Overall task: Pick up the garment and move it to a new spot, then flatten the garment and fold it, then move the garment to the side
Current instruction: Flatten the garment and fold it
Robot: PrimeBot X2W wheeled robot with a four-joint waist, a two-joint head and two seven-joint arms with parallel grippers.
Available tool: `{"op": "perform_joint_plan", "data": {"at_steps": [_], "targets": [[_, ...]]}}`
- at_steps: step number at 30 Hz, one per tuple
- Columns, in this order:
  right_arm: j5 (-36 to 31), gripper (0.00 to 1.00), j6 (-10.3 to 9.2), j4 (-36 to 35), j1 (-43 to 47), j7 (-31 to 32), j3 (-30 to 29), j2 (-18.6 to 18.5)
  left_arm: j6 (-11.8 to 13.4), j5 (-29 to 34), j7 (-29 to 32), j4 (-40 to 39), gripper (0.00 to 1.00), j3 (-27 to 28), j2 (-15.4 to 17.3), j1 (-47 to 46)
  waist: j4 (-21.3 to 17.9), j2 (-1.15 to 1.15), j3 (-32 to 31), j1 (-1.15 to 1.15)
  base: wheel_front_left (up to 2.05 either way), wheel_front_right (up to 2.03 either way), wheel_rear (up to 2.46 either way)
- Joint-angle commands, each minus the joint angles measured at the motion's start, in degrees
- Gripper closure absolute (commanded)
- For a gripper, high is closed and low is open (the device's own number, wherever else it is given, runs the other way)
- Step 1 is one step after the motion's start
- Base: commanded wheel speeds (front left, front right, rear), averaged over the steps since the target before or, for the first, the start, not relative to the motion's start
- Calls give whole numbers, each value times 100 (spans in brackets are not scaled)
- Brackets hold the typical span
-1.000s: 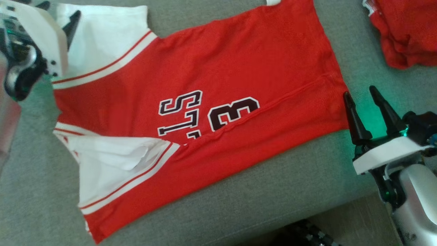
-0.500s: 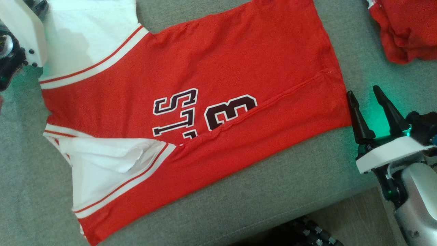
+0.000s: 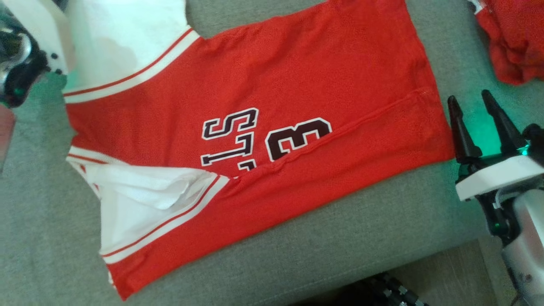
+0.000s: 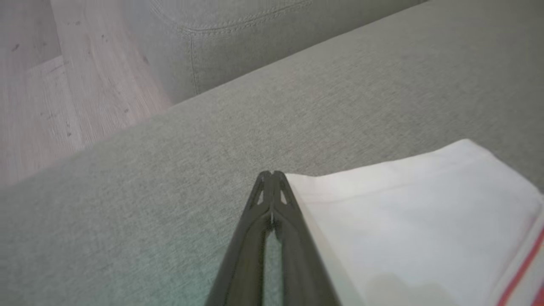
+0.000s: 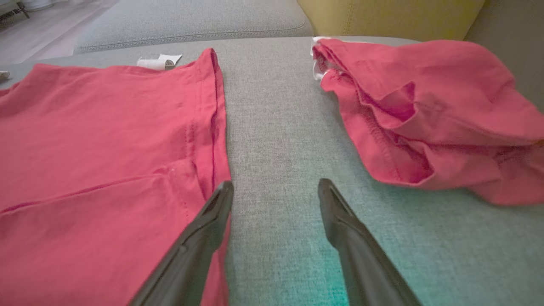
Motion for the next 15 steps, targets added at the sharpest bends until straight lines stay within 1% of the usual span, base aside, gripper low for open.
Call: {"op": "perform_joint_plan", "data": {"at_steps": [1, 5, 9, 12, 15], "targets": [[-15, 0, -5, -91, 64, -60, 13, -200, 9, -58, -60, -238, 100, 136, 212, -371, 66, 0, -48, 0, 0, 0, 0], [8, 0, -5, -134, 5, -19, -18, -269, 8, -269, -145, -574, 100, -116, 242, -468, 209, 0, -131, 0, 0, 0, 0], [201, 0, -5, -227, -266, 152, 80, -298, 8, -528, -95, -938, 100, -406, 315, -508, 312, 0, -177, 0, 0, 0, 0], [484, 0, -5, -216, -689, 480, 237, -284, 7, -688, -66, -1159, 100, -587, 388, -540, 370, 0, -187, 0, 0, 0, 0], [682, 0, -5, 8, -1289, 977, 484, -291, 7, -802, -54, -1300, 100, -736, 459, -590, 417, 0, -190, 0, 0, 0, 0]]}}
